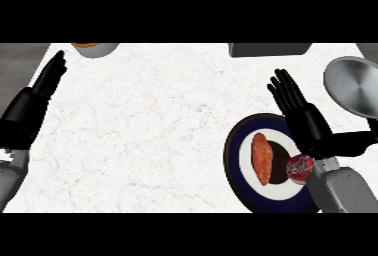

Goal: Pick the sweet potato from the plate and place it in the pan

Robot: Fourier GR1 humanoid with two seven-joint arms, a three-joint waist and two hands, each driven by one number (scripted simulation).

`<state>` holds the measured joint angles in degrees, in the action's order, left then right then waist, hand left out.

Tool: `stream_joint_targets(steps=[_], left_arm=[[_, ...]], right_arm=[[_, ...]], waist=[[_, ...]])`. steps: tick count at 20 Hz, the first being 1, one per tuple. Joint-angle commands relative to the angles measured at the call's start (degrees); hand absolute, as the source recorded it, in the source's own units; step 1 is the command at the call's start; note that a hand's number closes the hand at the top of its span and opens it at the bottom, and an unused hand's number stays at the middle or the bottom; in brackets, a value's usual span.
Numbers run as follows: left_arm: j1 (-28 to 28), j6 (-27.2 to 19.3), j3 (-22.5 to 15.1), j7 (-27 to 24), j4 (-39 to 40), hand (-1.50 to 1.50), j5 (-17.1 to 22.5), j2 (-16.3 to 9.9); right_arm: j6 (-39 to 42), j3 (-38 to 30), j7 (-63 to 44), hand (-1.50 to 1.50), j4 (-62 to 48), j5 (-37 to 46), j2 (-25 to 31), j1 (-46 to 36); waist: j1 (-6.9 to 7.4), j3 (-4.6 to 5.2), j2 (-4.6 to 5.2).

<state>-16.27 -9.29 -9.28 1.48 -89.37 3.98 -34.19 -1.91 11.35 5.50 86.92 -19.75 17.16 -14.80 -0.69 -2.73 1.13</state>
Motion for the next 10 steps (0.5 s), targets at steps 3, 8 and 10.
stream_joint_targets(steps=[3, 8, 10], left_arm=[[3.19, -4.06, -5.05, 0.42, -3.35, 0.00, 0.75, 10.40], [9.25, -3.47, -6.33, -4.84, -2.44, 0.00, 7.81, 18.94], [10.56, -3.46, -7.44, -7.26, -0.56, 0.00, 7.60, 21.35]], right_arm=[[12.70, -3.24, 4.40, 1.50, -2.62, -7.31, 2.81, -2.09], [10.69, -9.34, 6.17, 1.50, -9.39, -0.77, 12.38, 1.73], [19.66, -11.05, 13.31, -1.50, -11.42, -3.99, 14.36, 6.28]], waist=[[1.36, 2.61, -0.89], [0.37, 2.77, -0.60], [0.11, 2.68, -0.82]])
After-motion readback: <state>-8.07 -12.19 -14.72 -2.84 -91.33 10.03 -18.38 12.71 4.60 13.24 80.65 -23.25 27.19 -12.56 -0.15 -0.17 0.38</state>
